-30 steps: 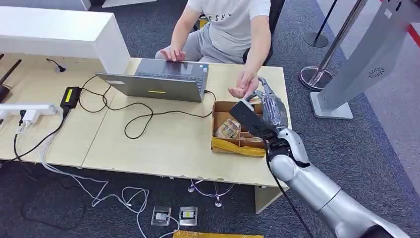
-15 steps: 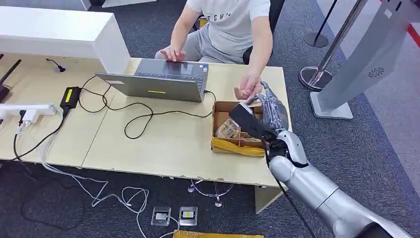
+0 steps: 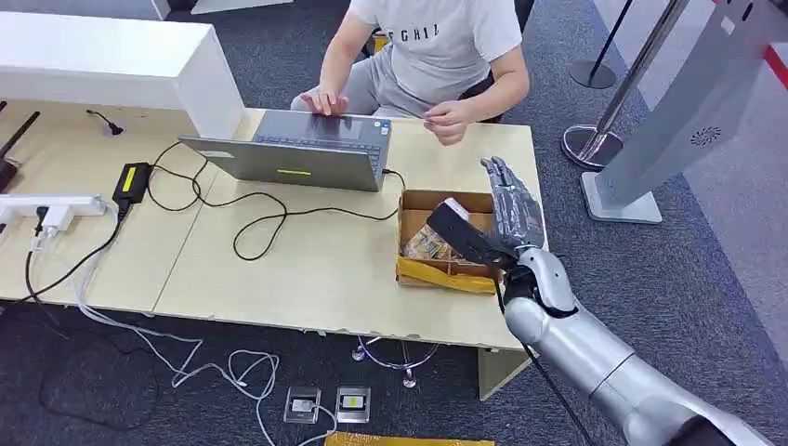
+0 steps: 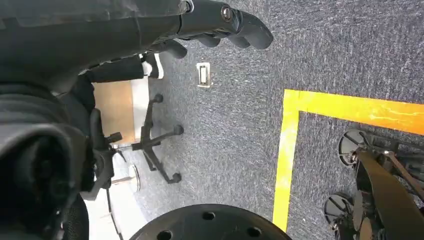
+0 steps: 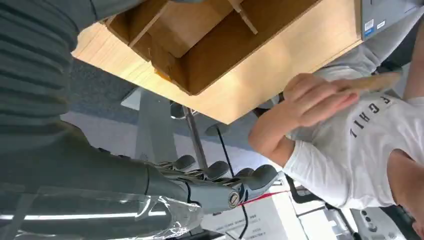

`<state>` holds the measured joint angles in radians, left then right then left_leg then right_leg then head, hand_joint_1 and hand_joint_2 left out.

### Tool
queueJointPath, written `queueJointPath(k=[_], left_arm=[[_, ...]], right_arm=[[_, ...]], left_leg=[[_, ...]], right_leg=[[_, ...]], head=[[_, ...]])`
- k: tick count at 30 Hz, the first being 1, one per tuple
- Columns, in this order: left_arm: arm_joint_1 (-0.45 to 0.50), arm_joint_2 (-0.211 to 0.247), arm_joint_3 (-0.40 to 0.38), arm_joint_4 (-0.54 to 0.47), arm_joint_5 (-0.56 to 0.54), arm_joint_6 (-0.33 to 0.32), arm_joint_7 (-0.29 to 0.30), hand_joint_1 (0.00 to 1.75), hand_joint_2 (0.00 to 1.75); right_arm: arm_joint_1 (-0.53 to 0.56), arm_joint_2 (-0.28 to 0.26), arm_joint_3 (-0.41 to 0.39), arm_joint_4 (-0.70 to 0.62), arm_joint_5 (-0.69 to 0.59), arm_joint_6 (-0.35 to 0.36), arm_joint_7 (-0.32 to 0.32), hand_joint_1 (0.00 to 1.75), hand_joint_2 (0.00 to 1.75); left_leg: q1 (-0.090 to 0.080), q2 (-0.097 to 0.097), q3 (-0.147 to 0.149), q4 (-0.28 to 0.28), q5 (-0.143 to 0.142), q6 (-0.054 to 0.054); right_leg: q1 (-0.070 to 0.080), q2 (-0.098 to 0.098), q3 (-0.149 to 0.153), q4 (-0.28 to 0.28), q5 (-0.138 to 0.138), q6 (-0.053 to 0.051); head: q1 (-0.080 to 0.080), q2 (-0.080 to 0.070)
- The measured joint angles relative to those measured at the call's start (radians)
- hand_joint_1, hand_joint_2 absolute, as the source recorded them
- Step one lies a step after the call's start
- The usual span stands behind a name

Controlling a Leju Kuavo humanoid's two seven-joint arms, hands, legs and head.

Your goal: Pass the card to the sensor for recognition and then transmit it.

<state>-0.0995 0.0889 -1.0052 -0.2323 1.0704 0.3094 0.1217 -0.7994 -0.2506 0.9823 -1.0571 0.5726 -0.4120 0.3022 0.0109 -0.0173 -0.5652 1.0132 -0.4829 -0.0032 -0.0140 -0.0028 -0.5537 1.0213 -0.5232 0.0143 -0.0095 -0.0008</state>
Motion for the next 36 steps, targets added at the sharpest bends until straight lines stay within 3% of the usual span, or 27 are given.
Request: queueJointPath(k=[6, 19, 26, 36], left_arm=[[0.0, 0.0, -0.008, 0.0, 0.014, 0.0, 0.003, 0.0, 0.0], [0.001, 0.0, -0.022, 0.0, 0.057, 0.004, 0.016, 0.0, 0.0], [0.0, 0.0, -0.026, 0.0, 0.06, 0.002, 0.016, 0.0, 0.0], [0.0, 0.0, -0.034, 0.0, 0.062, 0.001, 0.016, 0.0, 0.0]], right_arm=[[0.0, -0.016, 0.002, -0.057, 0.063, 0.042, 0.063, 0.0, 1.75], [0.054, -0.143, 0.019, -0.336, 0.155, 0.275, 0.278, 0.0, 1.75], [0.121, -0.174, 0.026, -0.437, 0.158, 0.295, 0.291, 0.0, 1.75], [0.191, -0.174, 0.025, -0.454, 0.159, 0.282, 0.265, 0.0, 1.75]], left_leg=[[0.0, 0.0, 0.0, 0.0, 0.0, 0.0], [0.0, 0.001, 0.0, 0.0, 0.0, 0.0], [0.0, 0.001, 0.001, 0.0, 0.0, 0.0], [0.0, 0.001, 0.0, 0.0, 0.0, 0.0]], right_leg=[[0.0, 0.0, 0.0, 0.0, 0.0, 0.0], [0.0, 0.001, 0.0, 0.0, 0.0, 0.0], [0.0, 0.002, -0.001, 0.0, 0.0, 0.0], [0.0, 0.002, 0.0, 0.0, 0.0, 0.0]], head=[[0.0, 0.0], [0.0, 0.0], [0.0, 0.0], [0.0, 0.0]])
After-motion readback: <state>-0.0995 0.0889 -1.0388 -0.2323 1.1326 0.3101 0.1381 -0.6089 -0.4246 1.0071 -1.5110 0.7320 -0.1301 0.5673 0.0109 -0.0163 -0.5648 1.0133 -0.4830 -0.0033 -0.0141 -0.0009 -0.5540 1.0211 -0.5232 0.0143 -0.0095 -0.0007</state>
